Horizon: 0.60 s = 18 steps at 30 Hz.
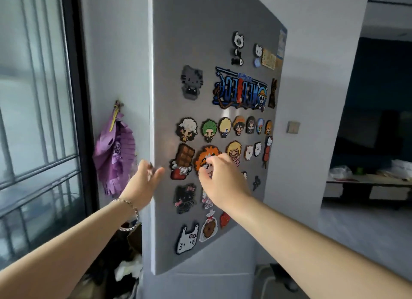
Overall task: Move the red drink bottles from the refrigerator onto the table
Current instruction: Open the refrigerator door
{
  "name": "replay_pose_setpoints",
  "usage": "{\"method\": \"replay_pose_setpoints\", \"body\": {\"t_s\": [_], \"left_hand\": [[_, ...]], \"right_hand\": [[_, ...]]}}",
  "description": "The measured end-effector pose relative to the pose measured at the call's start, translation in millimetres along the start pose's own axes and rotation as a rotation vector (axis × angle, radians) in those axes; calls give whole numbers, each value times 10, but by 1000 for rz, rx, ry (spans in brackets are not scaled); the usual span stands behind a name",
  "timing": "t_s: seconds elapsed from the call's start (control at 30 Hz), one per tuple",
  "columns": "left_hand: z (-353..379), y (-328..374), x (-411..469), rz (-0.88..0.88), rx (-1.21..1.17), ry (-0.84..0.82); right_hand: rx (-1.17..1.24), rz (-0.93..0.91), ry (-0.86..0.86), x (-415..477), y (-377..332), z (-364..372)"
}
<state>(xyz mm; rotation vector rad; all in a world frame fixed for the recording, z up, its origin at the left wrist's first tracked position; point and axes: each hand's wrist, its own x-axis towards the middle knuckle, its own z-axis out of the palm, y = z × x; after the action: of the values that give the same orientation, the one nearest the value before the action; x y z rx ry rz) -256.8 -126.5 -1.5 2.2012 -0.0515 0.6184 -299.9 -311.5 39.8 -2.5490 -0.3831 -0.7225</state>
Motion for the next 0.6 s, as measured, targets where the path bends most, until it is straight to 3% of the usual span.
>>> {"method": "replay_pose_setpoints", "body": {"t_s": [0.27,0.37,0.6], "left_hand": [[159,766,-1031,218,-38,-214],[220,982,-1178,259,-59,-241],[542,1519,-1270,438,139,-303]], "right_hand": [[-81,-60,124,-686,-121,-719],[-124,56,182,-892,-70,-853],[-231,372,356,-1118,505,-1181]]}}
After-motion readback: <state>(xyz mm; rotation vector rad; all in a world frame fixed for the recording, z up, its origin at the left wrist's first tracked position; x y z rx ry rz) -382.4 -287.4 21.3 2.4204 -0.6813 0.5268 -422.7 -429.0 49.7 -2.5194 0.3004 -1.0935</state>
